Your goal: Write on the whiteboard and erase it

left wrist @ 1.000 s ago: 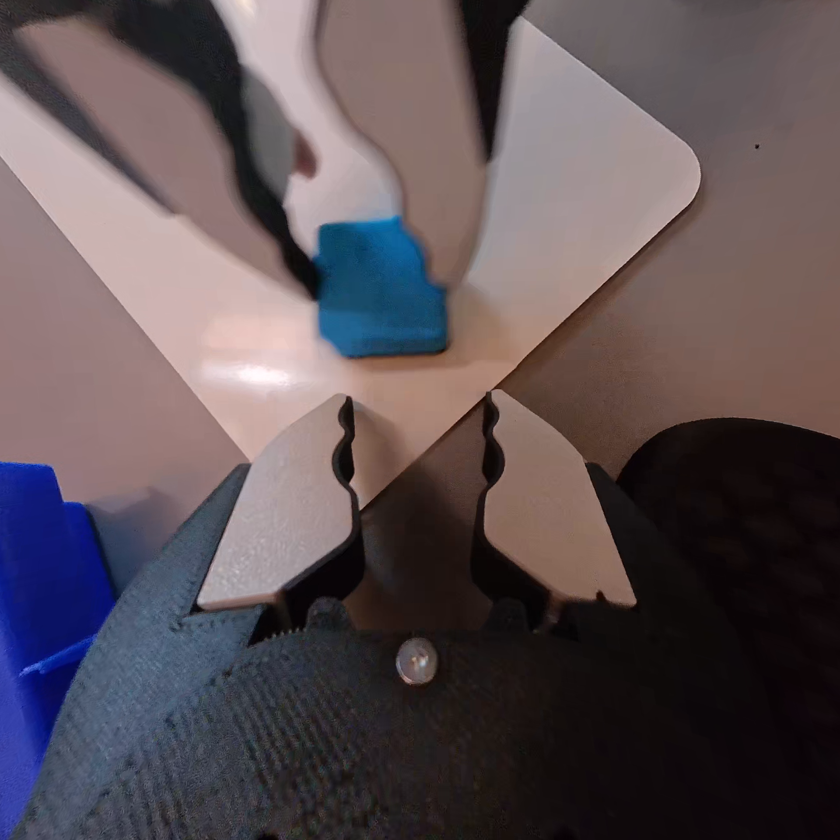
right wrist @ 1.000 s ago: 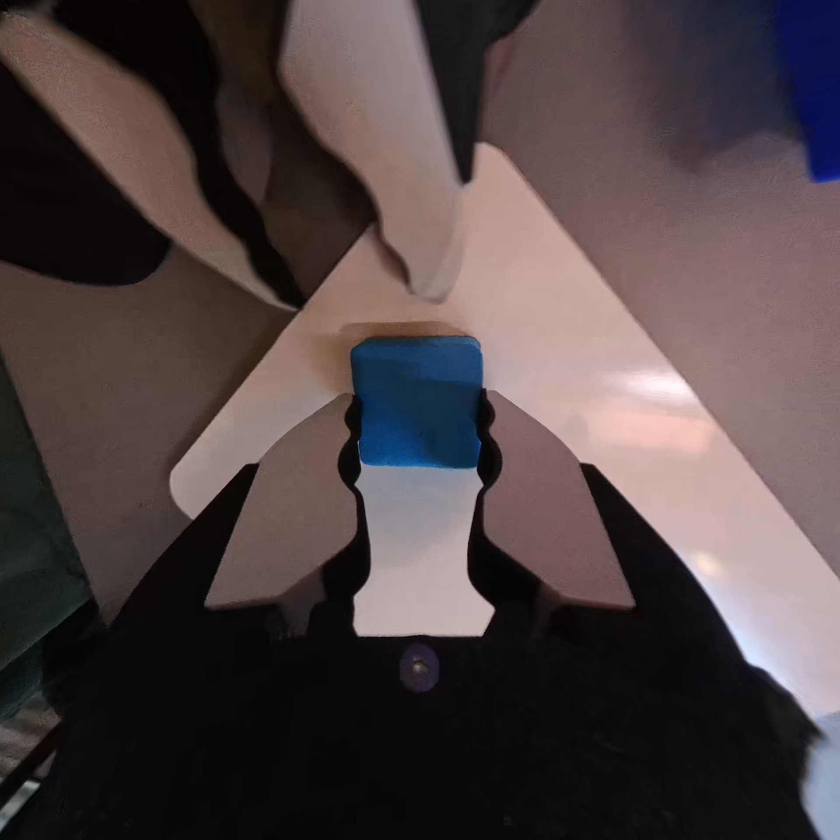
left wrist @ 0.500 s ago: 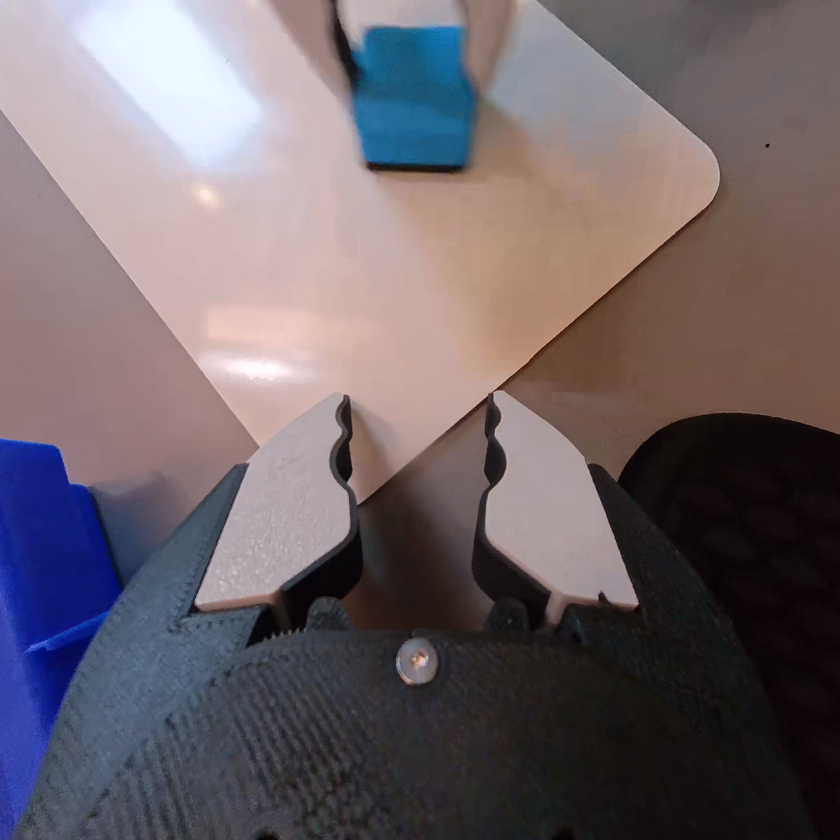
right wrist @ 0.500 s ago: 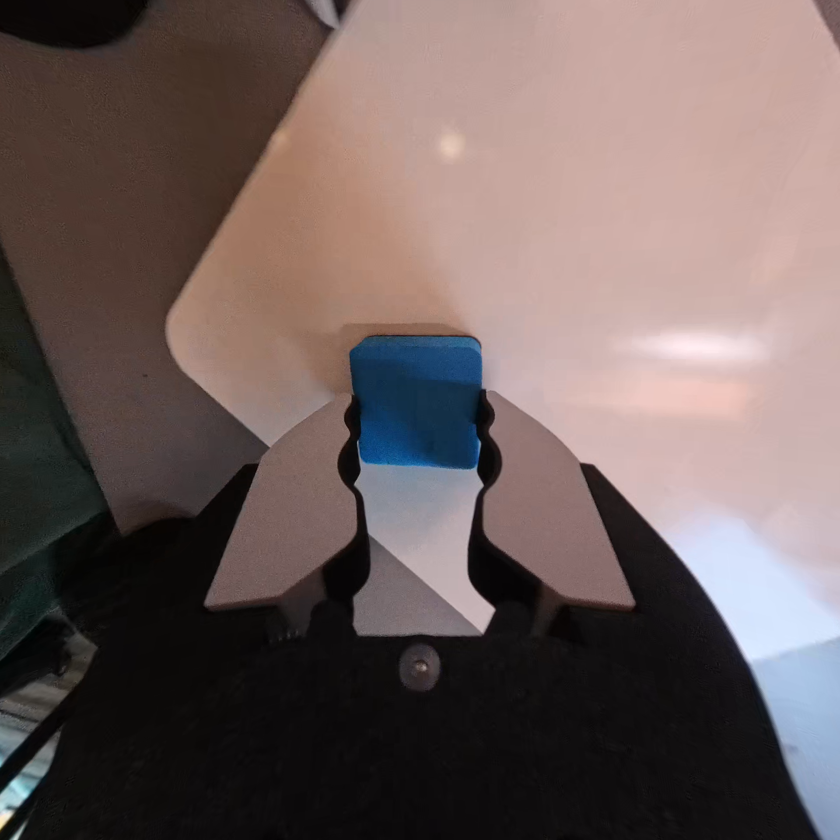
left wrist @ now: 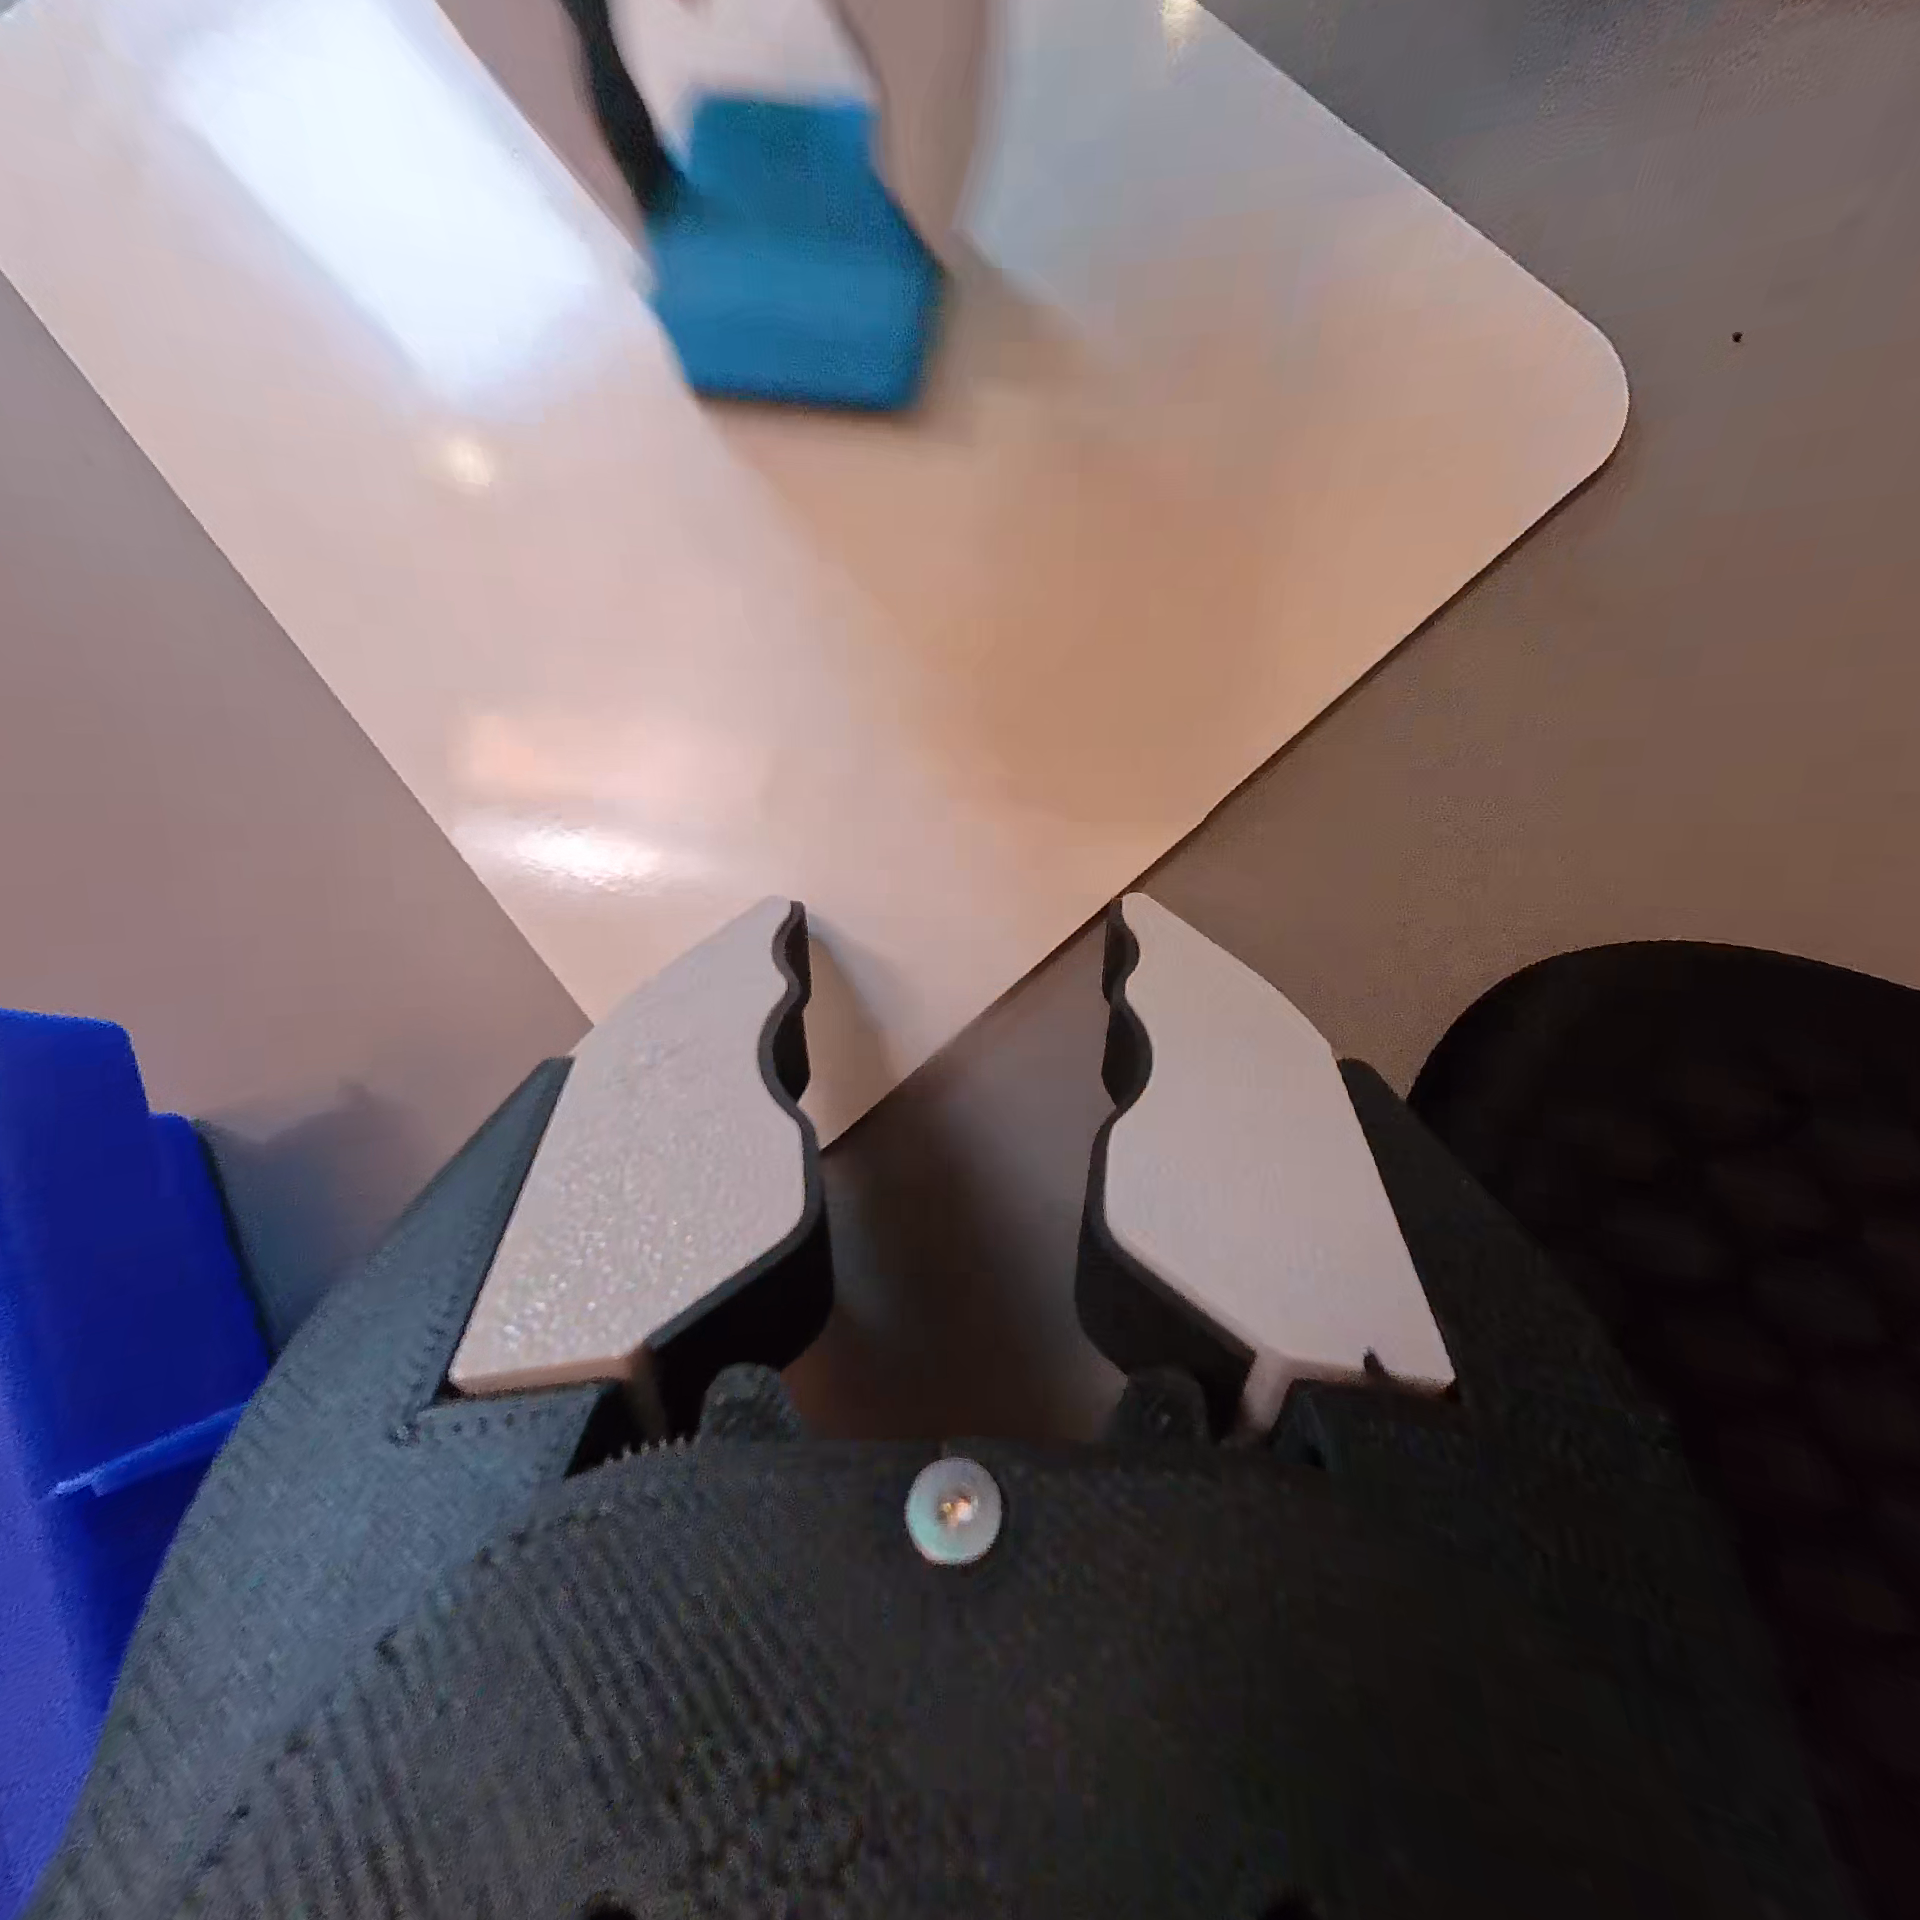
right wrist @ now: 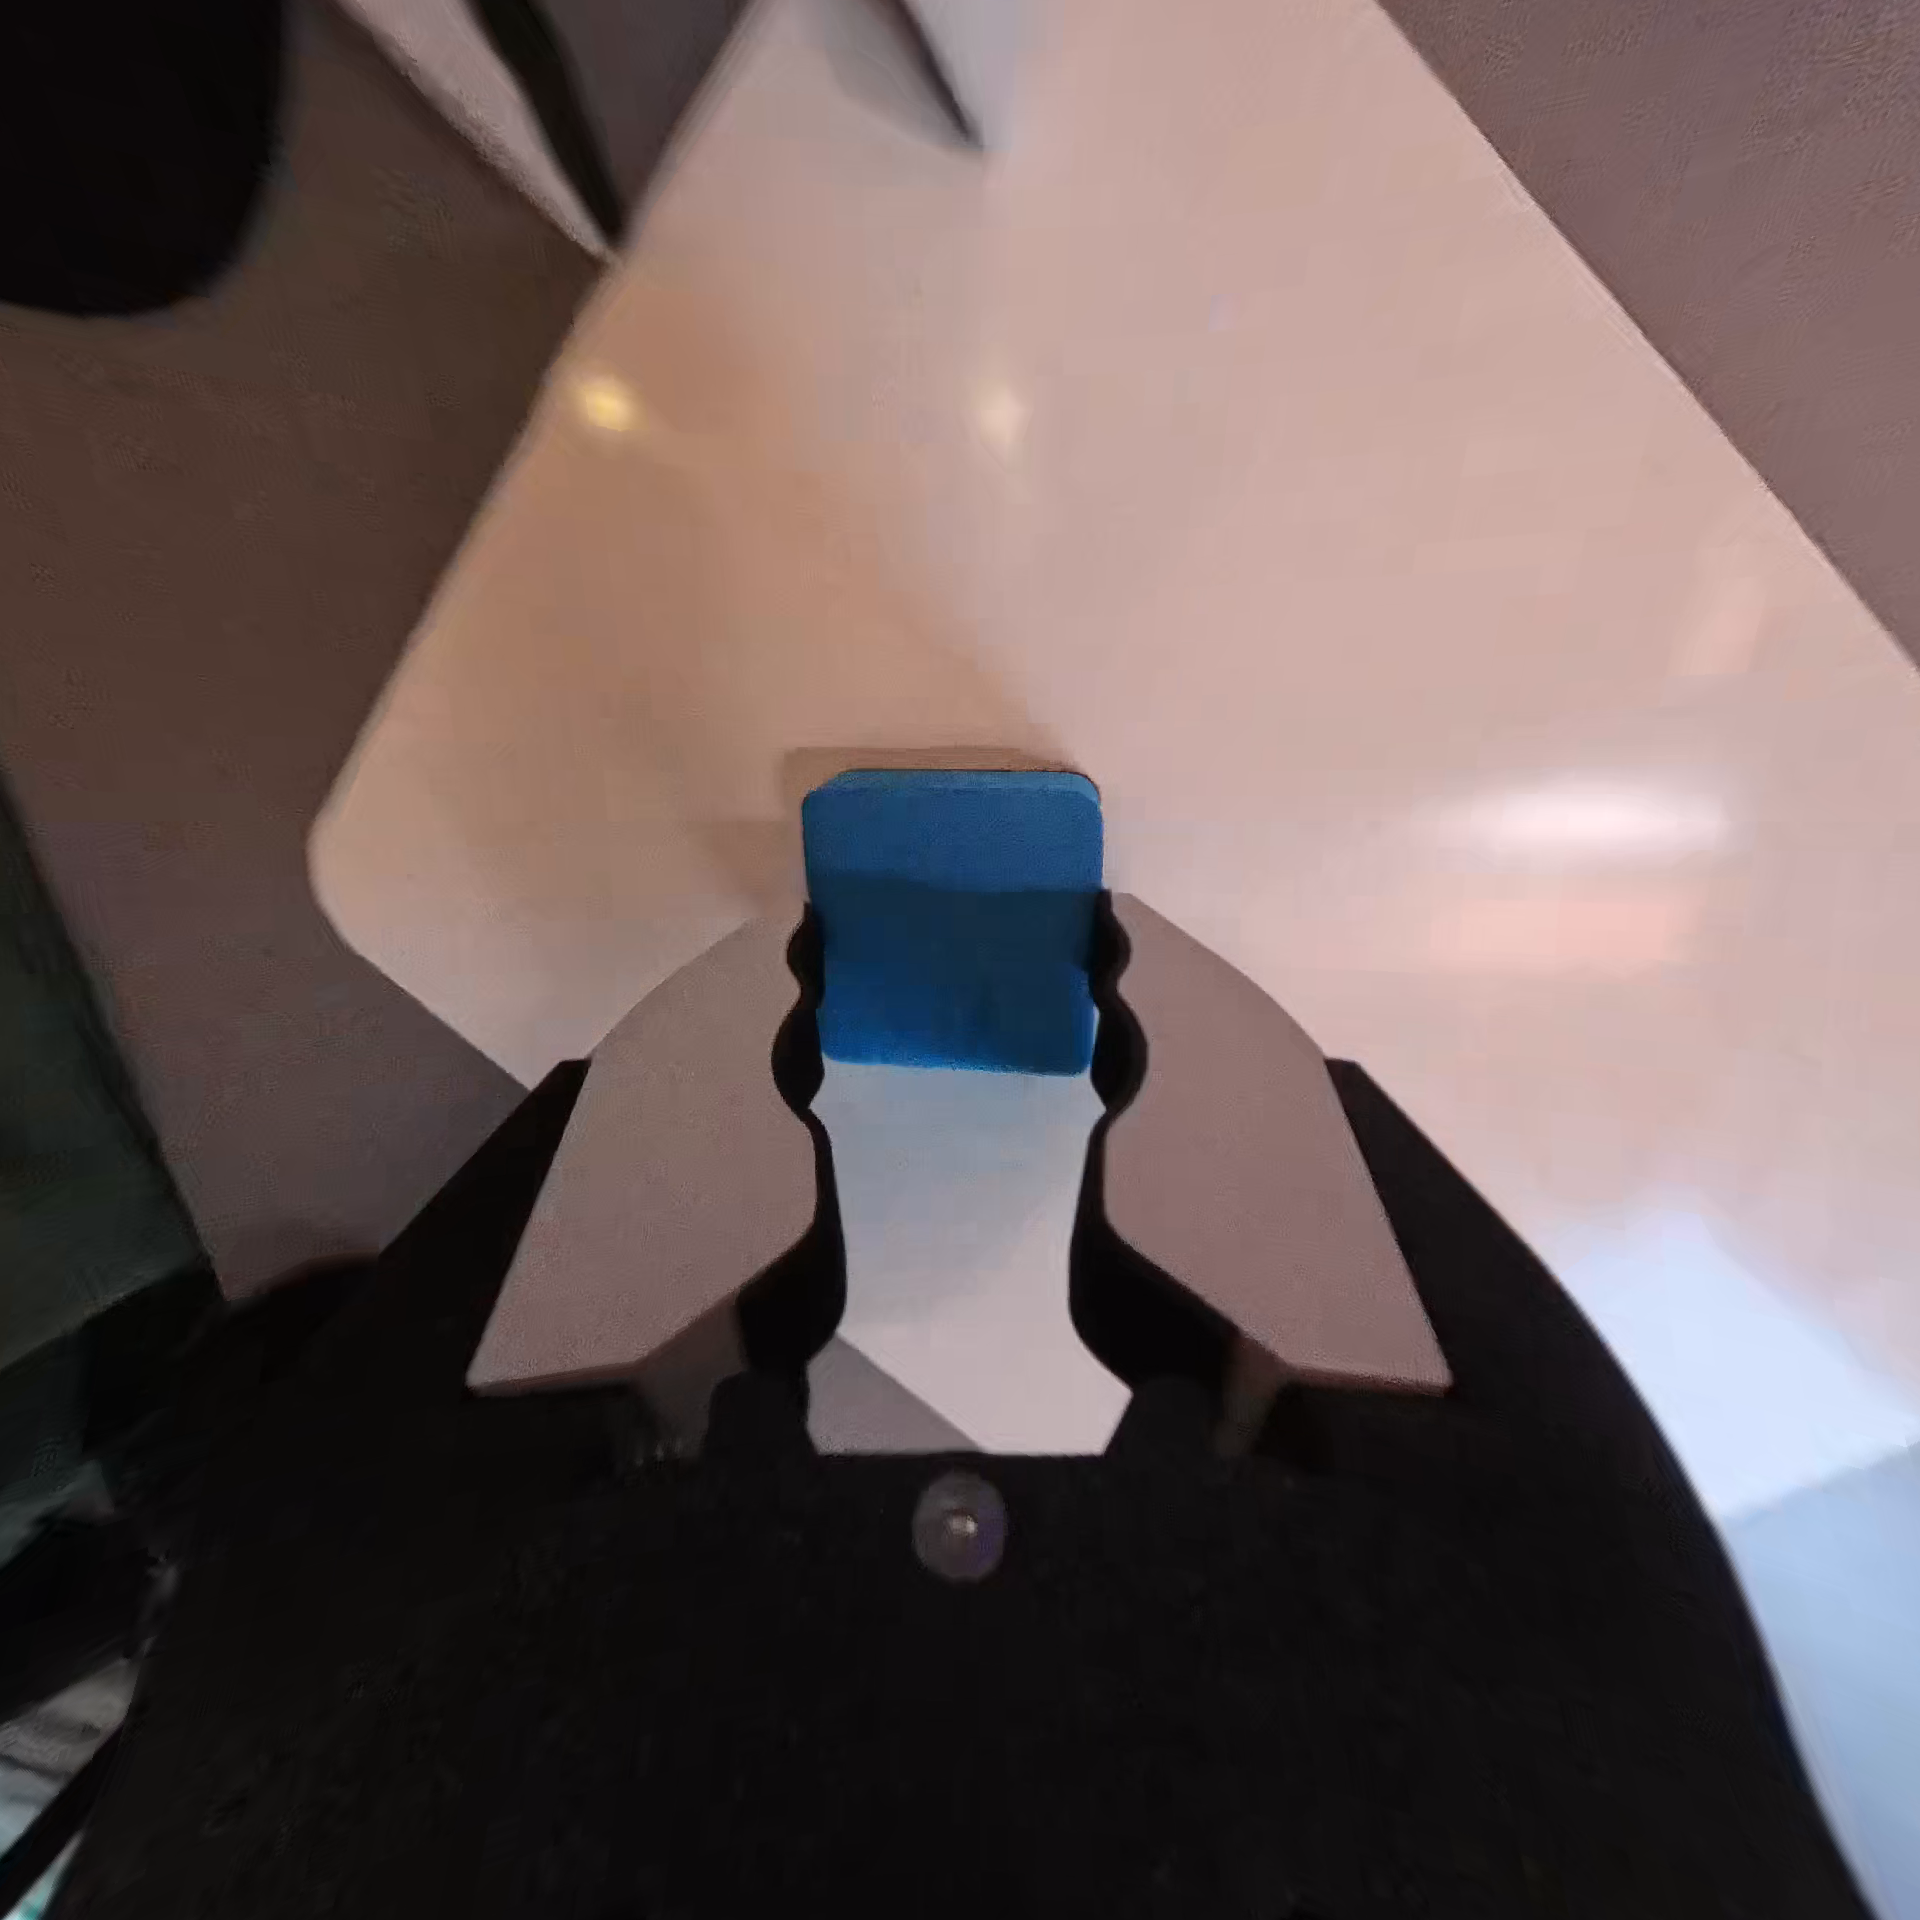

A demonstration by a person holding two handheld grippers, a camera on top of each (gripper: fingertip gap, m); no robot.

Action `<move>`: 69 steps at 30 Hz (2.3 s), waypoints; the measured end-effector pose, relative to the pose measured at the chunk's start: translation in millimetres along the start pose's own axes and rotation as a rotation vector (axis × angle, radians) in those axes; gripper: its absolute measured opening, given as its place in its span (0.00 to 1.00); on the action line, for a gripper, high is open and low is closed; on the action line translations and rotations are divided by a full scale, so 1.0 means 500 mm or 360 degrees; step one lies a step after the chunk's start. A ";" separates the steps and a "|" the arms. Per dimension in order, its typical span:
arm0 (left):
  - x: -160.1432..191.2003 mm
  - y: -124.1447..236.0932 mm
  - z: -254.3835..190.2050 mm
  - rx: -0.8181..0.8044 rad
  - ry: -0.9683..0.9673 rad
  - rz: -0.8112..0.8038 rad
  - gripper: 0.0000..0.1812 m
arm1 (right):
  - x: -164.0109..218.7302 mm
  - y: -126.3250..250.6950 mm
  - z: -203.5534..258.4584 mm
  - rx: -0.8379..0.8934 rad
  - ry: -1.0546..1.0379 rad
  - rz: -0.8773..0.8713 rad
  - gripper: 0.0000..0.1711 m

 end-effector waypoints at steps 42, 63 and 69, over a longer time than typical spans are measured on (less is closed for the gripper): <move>-0.003 -0.002 -0.001 -0.0003 0.0005 -0.0028 0.29 | -0.173 -0.028 -0.085 0.0035 -0.0198 -0.0222 0.29; -0.007 -0.004 -0.009 -0.0003 -0.0009 0.0013 0.28 | 0.077 0.009 0.047 0.0051 -0.0317 -0.0222 0.29; -0.009 -0.003 -0.009 -0.0033 -0.0030 0.0029 0.28 | 0.001 -0.027 0.251 -0.0191 0.0175 -0.0345 0.29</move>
Point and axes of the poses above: each gripper's, where its closed fingertips meet, y back along the fingers, x out of its underside, z = x × y across the jaws, the point moved 3 cm from there along y, back along the fingers, and after that the axes turned 3 degrees about x, right-handed, at the moved point
